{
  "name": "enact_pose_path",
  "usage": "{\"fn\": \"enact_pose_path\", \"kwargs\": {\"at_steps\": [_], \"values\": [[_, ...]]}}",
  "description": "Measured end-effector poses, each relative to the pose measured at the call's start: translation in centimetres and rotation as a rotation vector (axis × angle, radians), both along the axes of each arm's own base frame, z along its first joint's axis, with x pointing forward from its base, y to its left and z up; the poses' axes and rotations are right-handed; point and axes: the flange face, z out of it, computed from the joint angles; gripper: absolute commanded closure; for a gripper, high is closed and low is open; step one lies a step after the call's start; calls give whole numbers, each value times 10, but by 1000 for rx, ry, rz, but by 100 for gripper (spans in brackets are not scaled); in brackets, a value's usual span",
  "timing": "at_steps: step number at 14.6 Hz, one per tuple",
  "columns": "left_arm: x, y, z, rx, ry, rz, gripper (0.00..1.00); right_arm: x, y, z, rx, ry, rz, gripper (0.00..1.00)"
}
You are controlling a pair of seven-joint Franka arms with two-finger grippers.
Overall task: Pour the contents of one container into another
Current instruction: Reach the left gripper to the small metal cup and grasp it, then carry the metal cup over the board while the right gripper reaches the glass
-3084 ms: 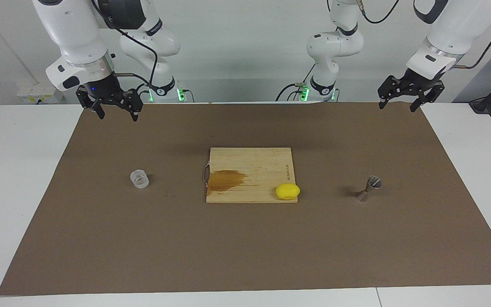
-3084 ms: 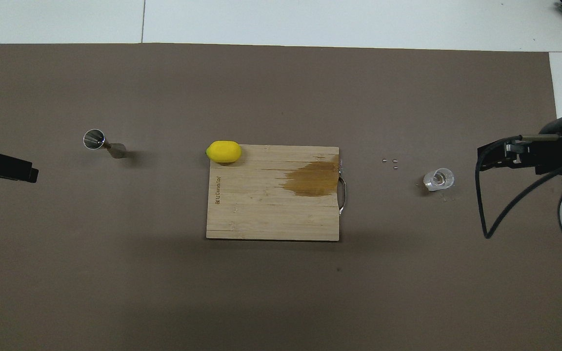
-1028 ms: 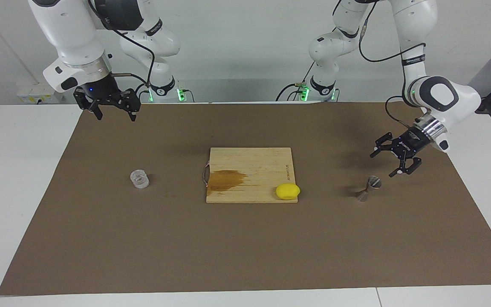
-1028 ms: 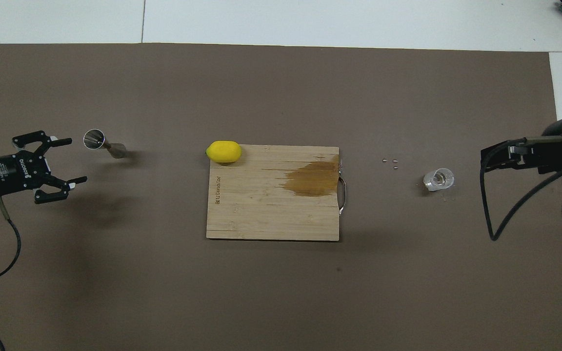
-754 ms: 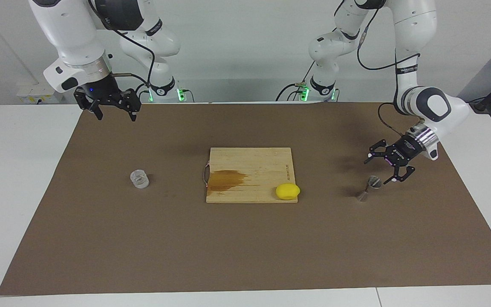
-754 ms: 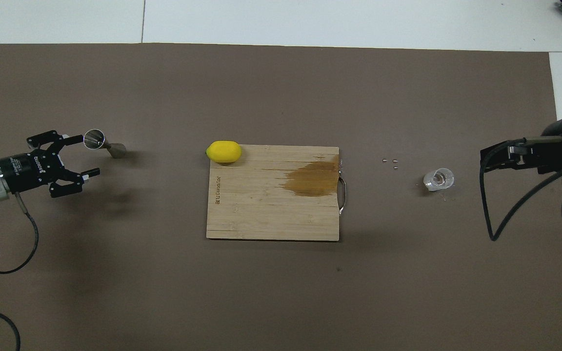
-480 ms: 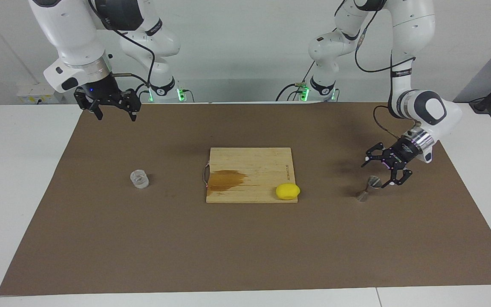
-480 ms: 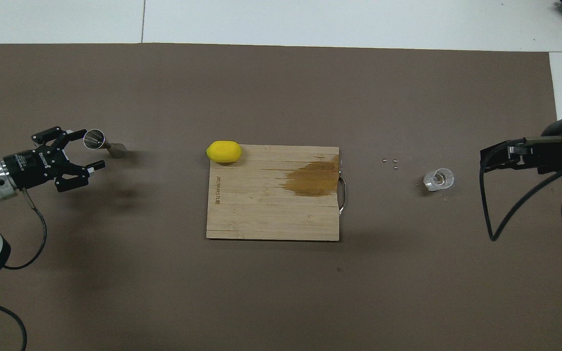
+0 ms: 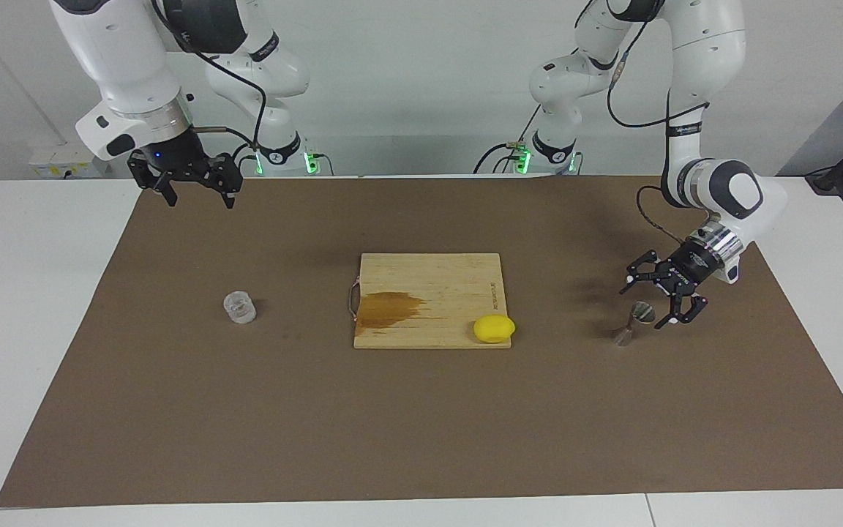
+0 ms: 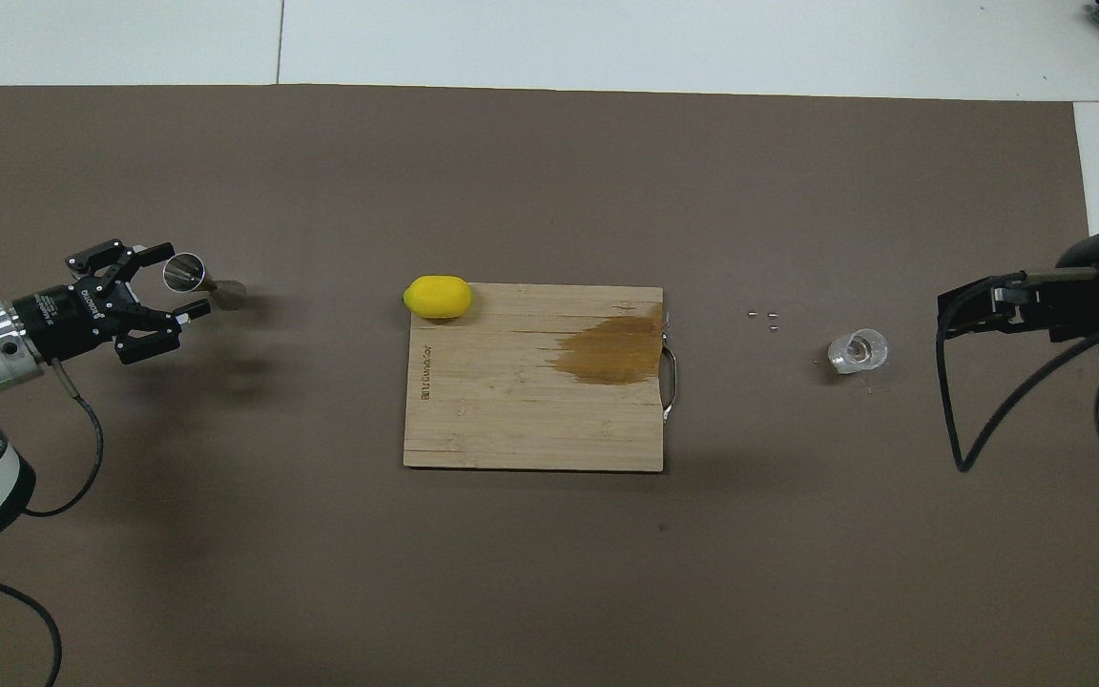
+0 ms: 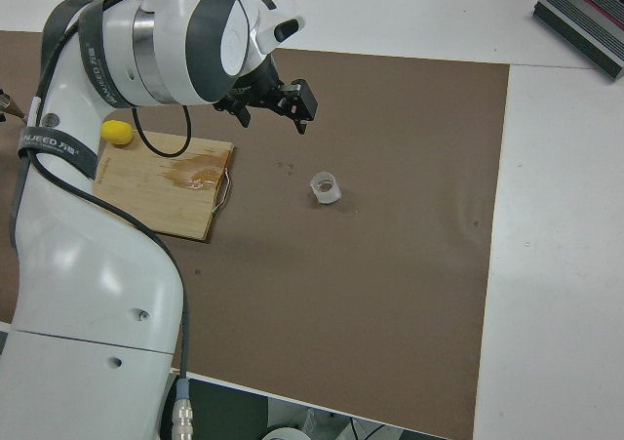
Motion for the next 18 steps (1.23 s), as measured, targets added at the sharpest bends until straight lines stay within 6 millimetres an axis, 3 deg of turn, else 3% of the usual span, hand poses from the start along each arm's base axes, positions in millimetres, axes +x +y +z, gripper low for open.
{"fn": "enact_pose_path", "kwargs": {"at_steps": [5, 6, 7, 9, 14, 18], "values": [[6, 2, 1, 3, -6, 4, 22, 0, 0, -1, 0, 2, 0, 0], [6, 2, 0, 4, -6, 4, 37, 0, 0, -1, 0, 2, 0, 0], [6, 2, 0, 4, -6, 5, 73, 0, 0, -1, 0, 2, 0, 0], [6, 3, 0, 5, -5, 7, 100, 0, 0, -1, 0, 2, 0, 0], [9, 0, 5, -6, -15, -7, 100, 0, 0, -1, 0, 2, 0, 0], [28, -27, 38, -56, -62, -120, 100, 0, 0, -1, 0, 2, 0, 0]]}}
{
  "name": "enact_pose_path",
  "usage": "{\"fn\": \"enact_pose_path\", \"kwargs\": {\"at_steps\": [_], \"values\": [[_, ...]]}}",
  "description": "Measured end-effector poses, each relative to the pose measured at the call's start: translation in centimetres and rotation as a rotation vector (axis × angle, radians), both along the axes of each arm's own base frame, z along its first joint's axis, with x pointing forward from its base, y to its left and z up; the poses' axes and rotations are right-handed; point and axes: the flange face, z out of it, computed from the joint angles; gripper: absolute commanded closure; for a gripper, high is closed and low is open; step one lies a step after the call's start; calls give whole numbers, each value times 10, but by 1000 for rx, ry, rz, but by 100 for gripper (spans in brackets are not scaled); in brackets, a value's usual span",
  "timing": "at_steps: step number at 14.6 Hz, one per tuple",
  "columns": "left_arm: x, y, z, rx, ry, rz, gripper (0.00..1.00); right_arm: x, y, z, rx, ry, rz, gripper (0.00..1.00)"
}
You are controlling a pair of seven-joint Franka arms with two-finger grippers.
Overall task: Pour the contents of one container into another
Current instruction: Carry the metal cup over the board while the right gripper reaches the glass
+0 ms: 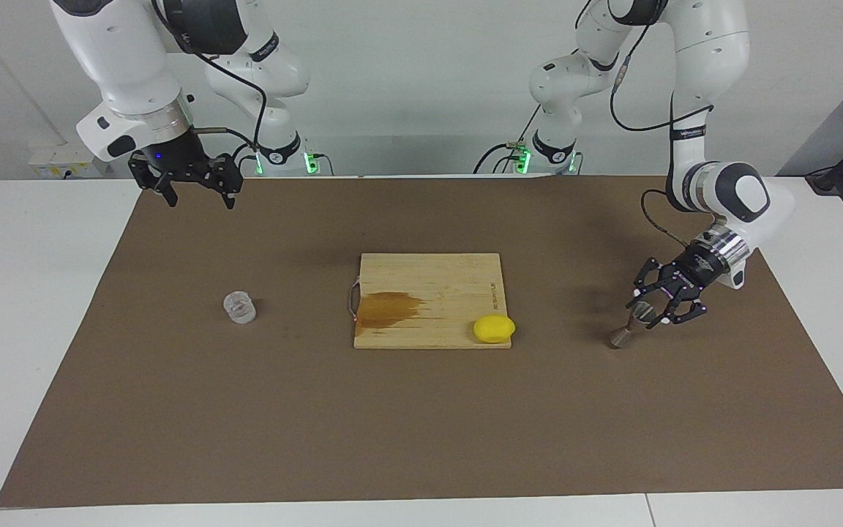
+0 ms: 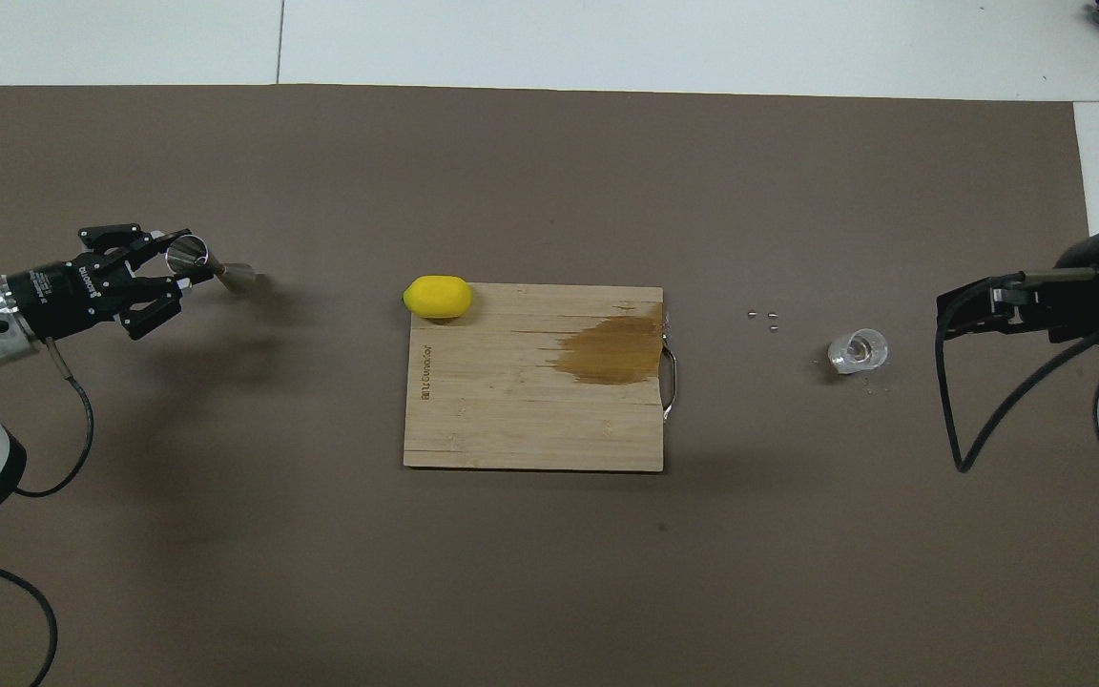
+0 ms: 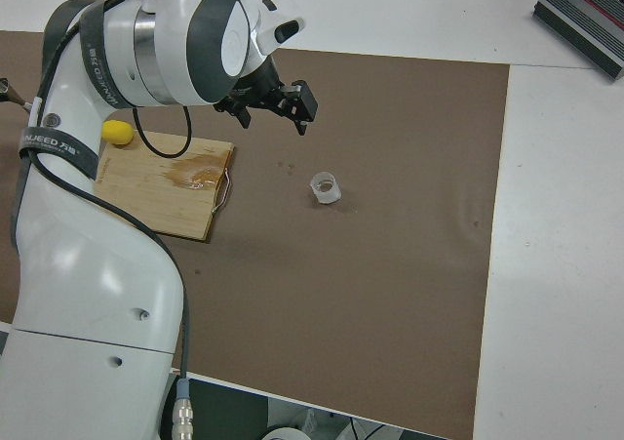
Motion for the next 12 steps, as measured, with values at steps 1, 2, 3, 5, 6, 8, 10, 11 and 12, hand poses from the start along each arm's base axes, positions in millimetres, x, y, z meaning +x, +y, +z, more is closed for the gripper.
{"fn": "enact_pose_path", "kwargs": {"at_steps": [1, 2, 3, 5, 6, 8, 10, 11, 12], "values": [[6, -15, 11, 3, -2, -31, 100, 0, 0, 0, 0, 0, 0, 0], [10, -34, 23, 6, 0, -60, 100, 0, 0, 0, 0, 0, 0, 0], [12, -57, 35, 3, 5, -89, 100, 0, 0, 0, 0, -3, 0, 0], [10, -108, 52, 4, 17, -147, 100, 1, 0, 1, 0, -8, -15, 0], [8, -136, 57, 14, 17, -173, 100, 1, -1, 1, -1, -11, -36, 0], [1, -194, 61, 36, 9, -217, 100, 2, -2, 1, -2, -19, -104, 0], [-10, -250, 61, 28, 3, -224, 100, 4, -2, -2, -4, -33, -207, 0], [-17, -274, 60, 23, 2, -220, 100, 6, -3, -7, -5, -37, -259, 0], [-23, -295, 59, 16, 4, -213, 100, 8, -6, -14, -1, -36, -316, 0]]}}
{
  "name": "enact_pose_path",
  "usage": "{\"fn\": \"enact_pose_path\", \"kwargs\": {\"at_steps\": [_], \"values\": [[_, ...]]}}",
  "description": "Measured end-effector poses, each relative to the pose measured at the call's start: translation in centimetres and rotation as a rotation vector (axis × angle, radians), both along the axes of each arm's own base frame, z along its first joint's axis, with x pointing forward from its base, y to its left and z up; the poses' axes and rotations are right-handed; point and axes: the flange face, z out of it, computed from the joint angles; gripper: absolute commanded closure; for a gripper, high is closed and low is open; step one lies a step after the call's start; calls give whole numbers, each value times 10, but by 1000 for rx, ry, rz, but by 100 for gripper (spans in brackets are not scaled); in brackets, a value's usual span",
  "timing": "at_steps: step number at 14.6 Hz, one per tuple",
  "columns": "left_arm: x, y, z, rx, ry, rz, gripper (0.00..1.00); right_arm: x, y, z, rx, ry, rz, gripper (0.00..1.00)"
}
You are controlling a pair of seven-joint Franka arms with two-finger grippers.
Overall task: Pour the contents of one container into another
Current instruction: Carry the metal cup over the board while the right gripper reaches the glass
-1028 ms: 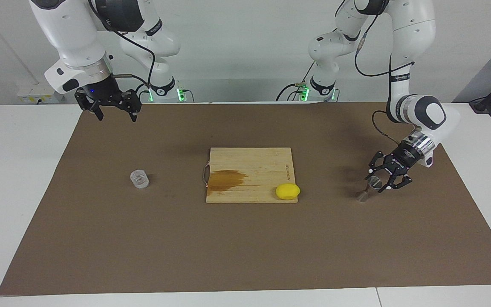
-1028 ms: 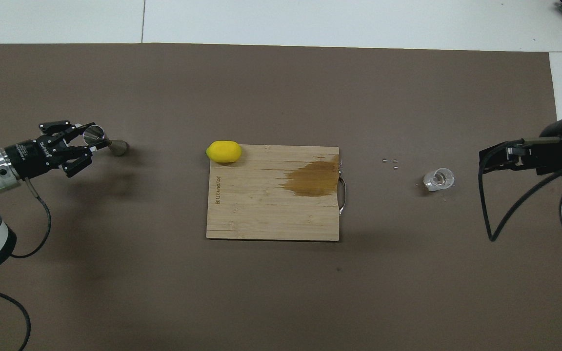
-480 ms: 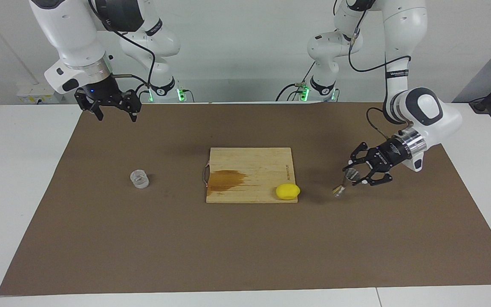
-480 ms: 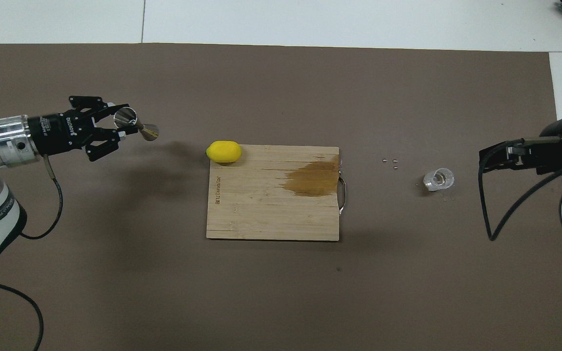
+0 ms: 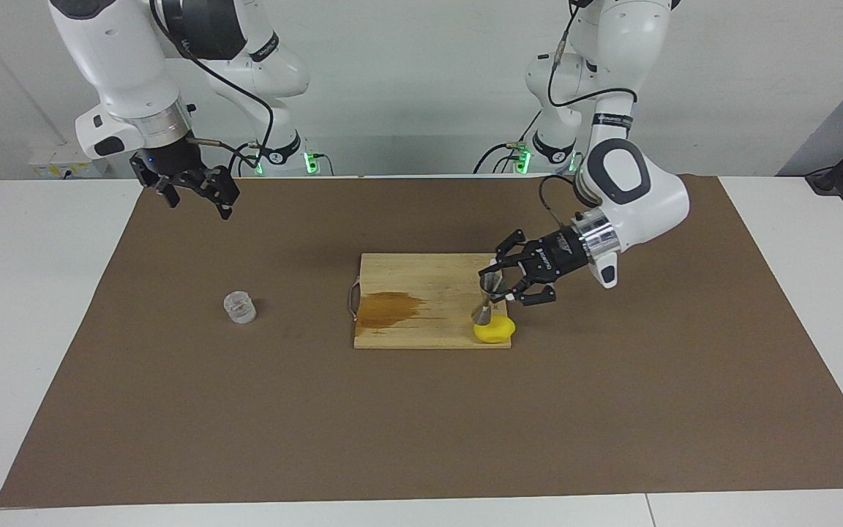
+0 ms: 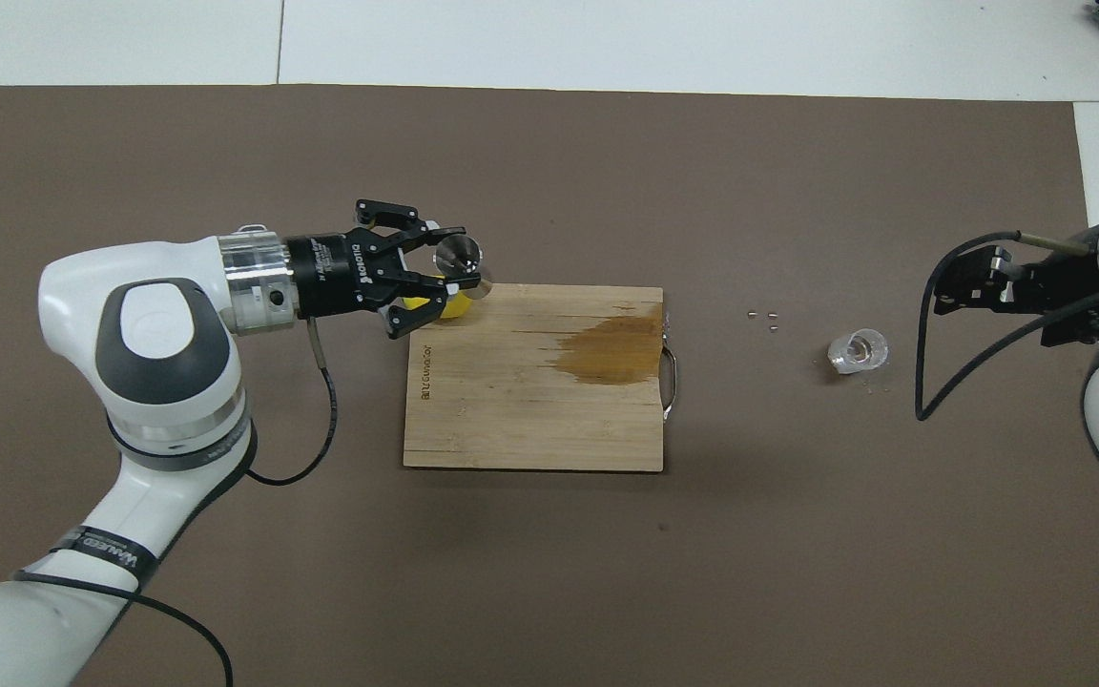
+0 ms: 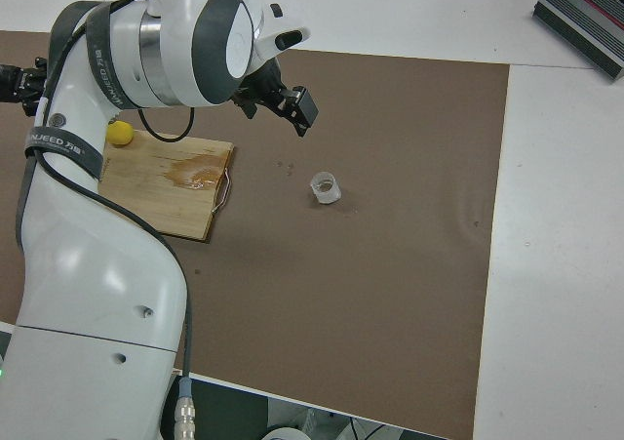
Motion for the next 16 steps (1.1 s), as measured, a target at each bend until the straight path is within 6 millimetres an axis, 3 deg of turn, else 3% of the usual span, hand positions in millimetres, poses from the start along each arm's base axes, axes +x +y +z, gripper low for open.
{"fn": "enact_pose_path", "kwargs": {"at_steps": [3, 5, 8, 13, 16], "values": [[-18, -45, -8, 2, 12, 35, 100, 9, -20, -25, 79, 22, -208, 0], [-22, -57, -16, 5, 27, 72, 100, 16, -36, -39, 122, 31, -361, 0], [-23, -69, -22, 17, 34, 140, 100, 23, -41, -72, 185, 94, -522, 0], [-41, -102, -34, 58, 36, 137, 100, 44, -101, -154, 352, 205, -726, 0], [-46, -112, -43, 63, 50, 124, 100, 47, -109, -204, 400, 251, -852, 0]]}}
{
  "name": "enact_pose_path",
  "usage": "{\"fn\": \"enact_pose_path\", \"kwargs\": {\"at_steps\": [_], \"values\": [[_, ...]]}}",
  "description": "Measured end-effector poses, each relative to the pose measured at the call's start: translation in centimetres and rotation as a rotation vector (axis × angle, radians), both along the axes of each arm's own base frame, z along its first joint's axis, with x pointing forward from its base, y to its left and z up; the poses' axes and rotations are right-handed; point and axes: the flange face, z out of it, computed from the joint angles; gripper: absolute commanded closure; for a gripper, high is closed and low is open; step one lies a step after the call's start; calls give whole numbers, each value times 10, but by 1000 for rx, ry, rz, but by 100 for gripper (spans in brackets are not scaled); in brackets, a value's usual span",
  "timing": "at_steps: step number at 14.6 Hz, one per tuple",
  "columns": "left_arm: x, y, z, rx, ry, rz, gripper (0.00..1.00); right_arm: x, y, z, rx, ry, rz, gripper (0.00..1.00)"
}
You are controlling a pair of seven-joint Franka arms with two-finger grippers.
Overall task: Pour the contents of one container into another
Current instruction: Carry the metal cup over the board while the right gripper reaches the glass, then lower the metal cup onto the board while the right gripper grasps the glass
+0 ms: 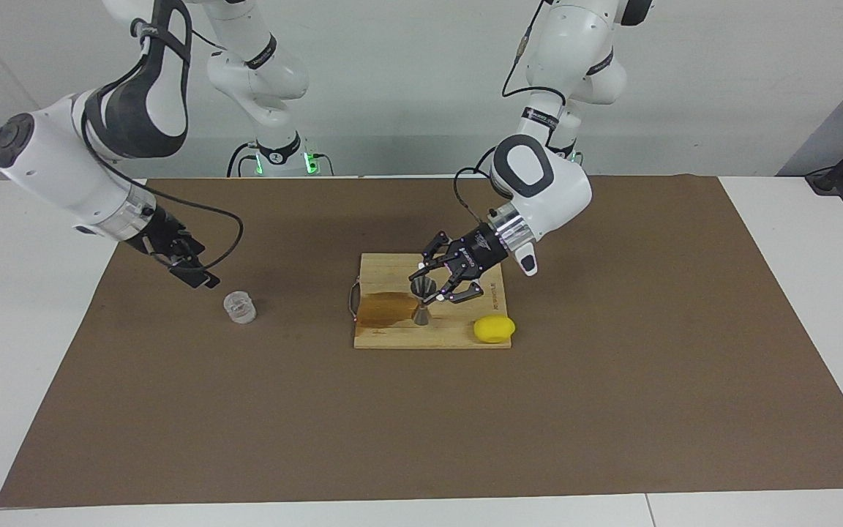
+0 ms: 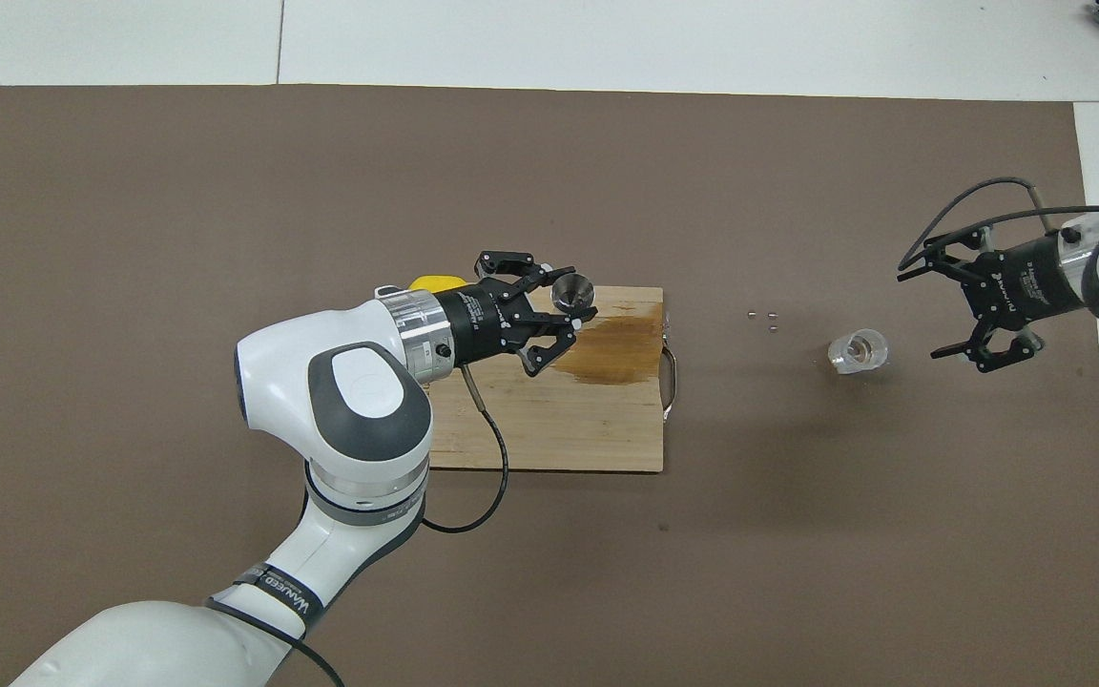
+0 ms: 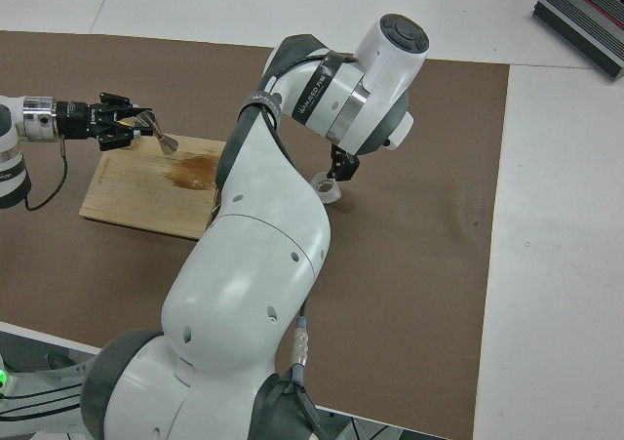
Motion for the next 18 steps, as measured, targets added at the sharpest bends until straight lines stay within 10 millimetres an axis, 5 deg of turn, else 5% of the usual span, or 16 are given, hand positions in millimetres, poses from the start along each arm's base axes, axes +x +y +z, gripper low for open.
{"fn": "enact_pose_path", "kwargs": {"at_steps": [6, 14, 18], "values": [[-18, -26, -18, -18, 49, -16, 100, -21, -14, -49, 41, 56, -135, 0], [-21, -30, -25, -9, 57, -19, 100, -25, -39, -111, 121, 80, -180, 0], [-21, -30, -28, -5, 60, -16, 88, -25, -35, -120, 161, 86, -202, 0]]}}
